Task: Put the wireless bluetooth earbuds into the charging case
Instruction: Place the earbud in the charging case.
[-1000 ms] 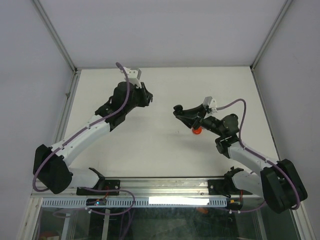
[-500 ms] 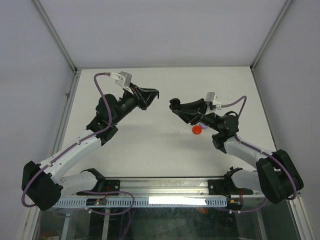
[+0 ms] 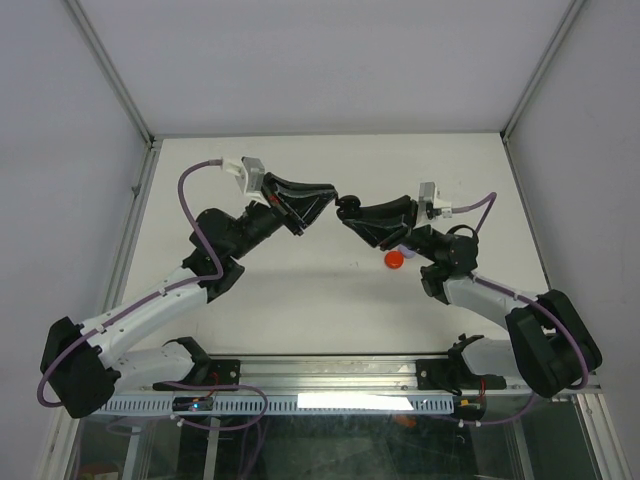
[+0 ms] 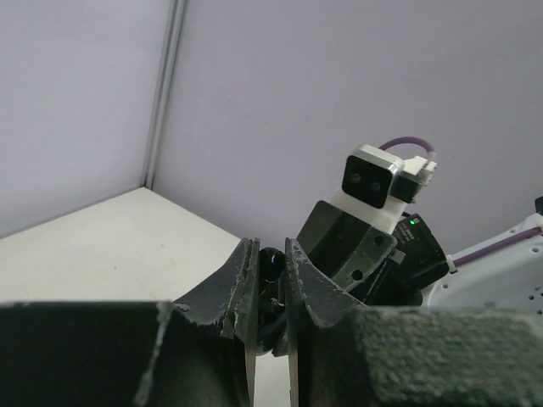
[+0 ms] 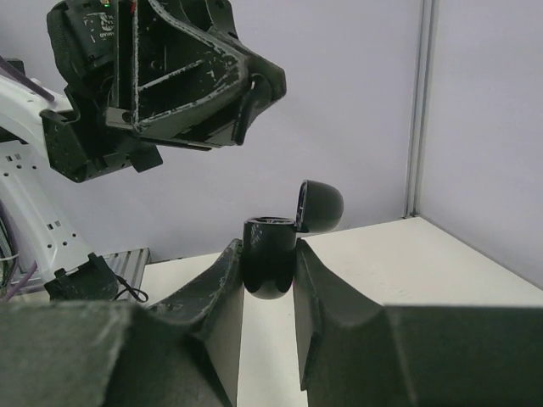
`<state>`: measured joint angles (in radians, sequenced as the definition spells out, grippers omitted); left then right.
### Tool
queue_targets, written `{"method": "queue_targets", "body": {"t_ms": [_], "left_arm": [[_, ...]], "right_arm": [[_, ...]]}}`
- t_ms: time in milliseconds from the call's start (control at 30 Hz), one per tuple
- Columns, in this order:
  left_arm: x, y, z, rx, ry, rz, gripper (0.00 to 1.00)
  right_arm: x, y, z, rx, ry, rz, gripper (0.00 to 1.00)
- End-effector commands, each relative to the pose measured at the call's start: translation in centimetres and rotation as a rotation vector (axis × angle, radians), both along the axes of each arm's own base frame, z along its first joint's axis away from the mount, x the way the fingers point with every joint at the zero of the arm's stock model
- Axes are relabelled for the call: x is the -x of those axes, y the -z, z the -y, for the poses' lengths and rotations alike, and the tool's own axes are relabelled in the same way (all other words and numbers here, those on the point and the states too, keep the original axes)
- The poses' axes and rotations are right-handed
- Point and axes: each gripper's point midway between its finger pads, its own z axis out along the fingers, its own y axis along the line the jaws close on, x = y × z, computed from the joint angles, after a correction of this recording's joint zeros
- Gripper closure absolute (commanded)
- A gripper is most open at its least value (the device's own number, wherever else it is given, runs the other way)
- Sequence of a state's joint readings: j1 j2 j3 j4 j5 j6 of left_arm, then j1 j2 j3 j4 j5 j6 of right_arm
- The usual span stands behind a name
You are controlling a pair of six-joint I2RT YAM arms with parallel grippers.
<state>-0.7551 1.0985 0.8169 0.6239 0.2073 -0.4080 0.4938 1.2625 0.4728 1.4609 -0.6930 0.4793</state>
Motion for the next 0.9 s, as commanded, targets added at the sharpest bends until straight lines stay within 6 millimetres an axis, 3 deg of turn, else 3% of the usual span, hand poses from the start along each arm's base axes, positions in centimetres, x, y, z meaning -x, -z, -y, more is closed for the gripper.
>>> {"method": "queue_targets", "body": {"t_ms": [0,500,867], "left_arm": [[1.7,-1.9,0.3,0.066,0.045,0.086,0.97],[1.6,-0.1,2.2,0.023,0.048,0.074,0.97],[1.0,-0.1,1.0,0.050,-0.027,0.062,0.98]], "right_arm": [[1.4,-4.1,0.6,-0.113,-0.022,0.107,1.00],[2.6,-5.4,1.0,-0.151,-0.048,0.127,1.00],[2.9,-5.6,1.0,-0.150,-0.053,0.137,1.00]]}}
